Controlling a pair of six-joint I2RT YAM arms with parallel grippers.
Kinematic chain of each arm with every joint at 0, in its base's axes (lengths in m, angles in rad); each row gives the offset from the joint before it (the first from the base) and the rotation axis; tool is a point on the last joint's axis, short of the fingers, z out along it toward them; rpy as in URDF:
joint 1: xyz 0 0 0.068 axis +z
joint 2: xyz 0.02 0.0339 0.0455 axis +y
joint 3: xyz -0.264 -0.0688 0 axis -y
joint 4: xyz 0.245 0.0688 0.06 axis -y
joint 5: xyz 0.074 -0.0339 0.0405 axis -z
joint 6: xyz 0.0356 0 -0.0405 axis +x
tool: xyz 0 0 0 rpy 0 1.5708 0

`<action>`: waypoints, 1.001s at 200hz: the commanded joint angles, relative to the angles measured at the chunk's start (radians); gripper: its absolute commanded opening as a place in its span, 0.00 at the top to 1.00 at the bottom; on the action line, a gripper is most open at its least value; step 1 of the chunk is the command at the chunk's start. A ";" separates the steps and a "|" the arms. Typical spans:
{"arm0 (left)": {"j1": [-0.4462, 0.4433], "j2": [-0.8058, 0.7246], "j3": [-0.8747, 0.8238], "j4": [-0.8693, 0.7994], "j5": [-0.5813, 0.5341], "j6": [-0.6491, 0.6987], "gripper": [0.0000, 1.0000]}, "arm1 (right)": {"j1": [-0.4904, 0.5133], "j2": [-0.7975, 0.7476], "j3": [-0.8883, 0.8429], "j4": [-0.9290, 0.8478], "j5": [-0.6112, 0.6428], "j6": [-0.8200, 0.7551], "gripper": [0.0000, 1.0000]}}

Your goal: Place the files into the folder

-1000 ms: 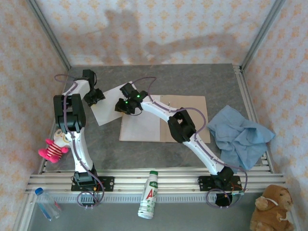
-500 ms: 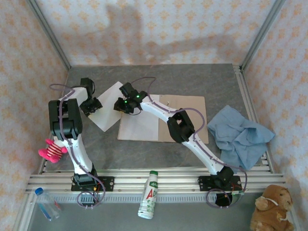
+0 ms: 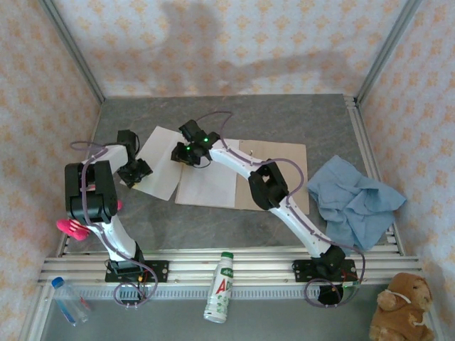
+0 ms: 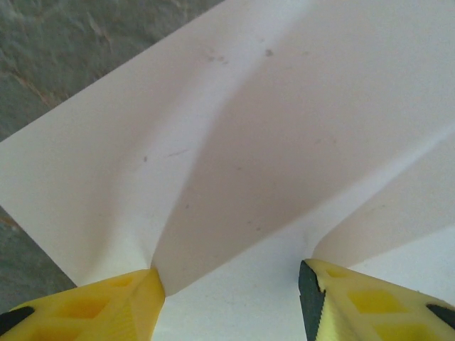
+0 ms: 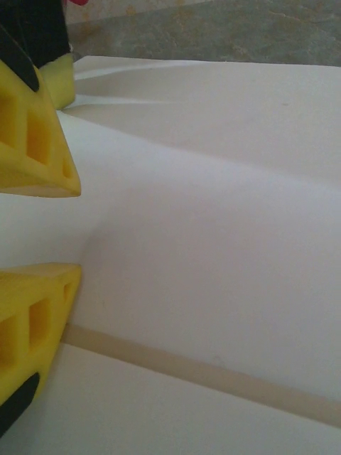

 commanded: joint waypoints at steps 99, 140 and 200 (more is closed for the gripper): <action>-0.043 -0.109 0.080 -0.059 0.019 0.063 0.43 | -0.031 -0.054 -0.016 -0.079 0.008 -0.096 0.69; -0.058 0.013 0.154 0.039 0.123 0.087 0.45 | -0.024 -0.064 -0.013 -0.071 -0.004 -0.094 0.69; -0.066 0.160 0.218 0.098 0.128 0.081 0.47 | -0.021 -0.079 -0.045 -0.097 0.001 -0.116 0.69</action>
